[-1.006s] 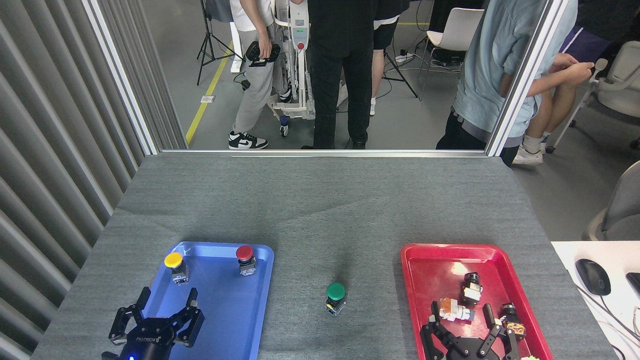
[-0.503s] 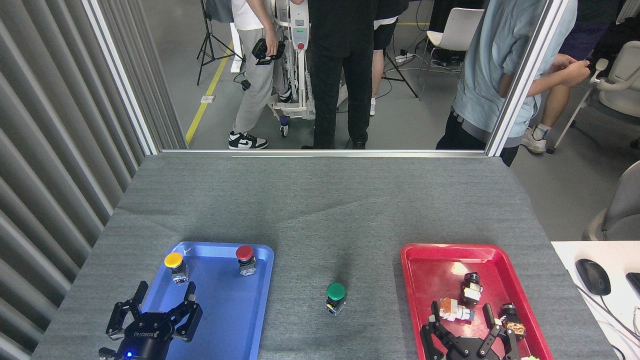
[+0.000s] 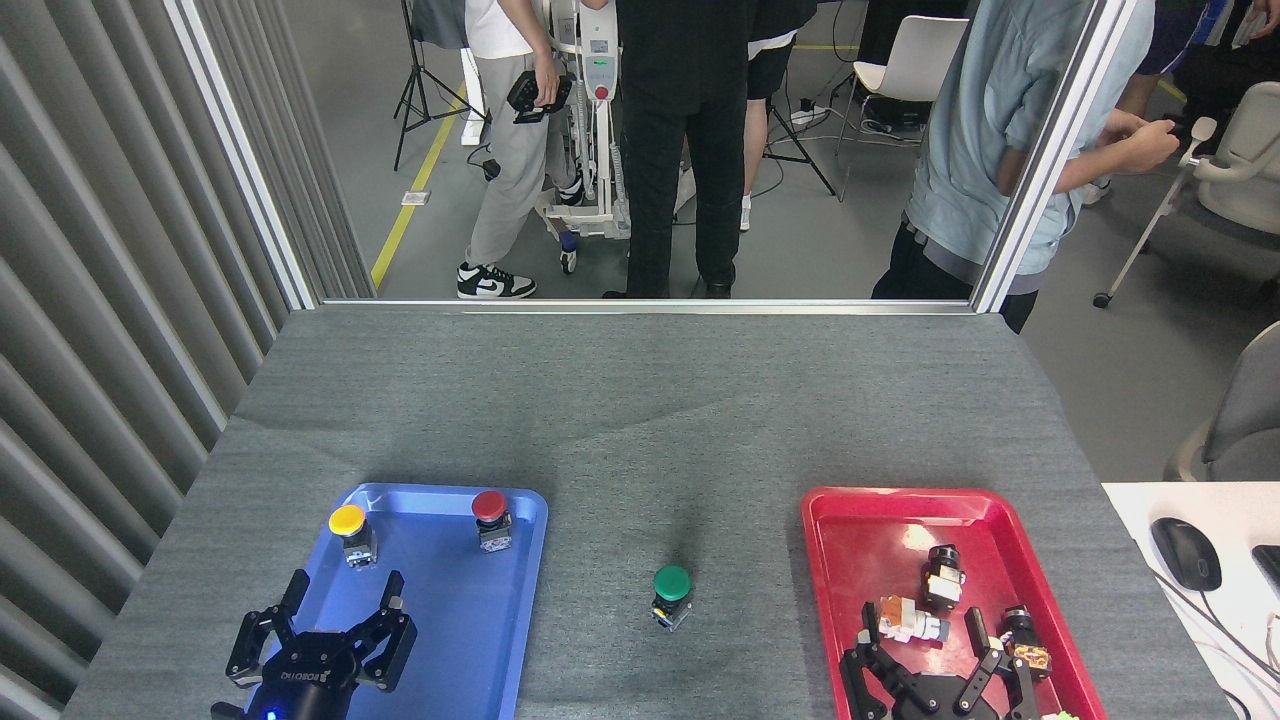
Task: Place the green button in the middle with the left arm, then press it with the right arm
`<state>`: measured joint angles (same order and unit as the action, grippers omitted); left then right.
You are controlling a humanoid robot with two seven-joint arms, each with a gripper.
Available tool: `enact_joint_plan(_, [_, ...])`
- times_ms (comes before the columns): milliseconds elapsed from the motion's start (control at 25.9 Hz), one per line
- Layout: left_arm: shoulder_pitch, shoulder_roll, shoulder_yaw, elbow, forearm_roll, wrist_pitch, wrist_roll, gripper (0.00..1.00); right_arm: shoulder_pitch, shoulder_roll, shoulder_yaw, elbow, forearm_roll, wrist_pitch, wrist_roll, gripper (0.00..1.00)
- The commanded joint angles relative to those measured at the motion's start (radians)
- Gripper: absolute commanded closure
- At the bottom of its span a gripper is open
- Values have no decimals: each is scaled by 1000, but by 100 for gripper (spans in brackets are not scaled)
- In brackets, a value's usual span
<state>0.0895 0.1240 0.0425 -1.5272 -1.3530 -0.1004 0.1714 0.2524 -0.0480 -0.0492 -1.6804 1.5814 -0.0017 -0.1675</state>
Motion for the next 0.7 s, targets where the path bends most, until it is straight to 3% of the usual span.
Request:
enact_joint_plan(0, [1,-6,-1,2,0,1,7,0,1,0,0,1,0,0,0,1])
enact_joint_plan(155, [-1,-4,-1,9,-1,1,8,0,-1,0,2,2,0,-3,0,10])
enact_joint_plan(426, [-1,-7,-3,10,-1,1,10,0,-36,-1,31,31,3,-9,16,63])
enact_joint_plan(658, [2,-7,-3,10,-1,1,10,0,-74,-1,92,65,9,-11,45,92])
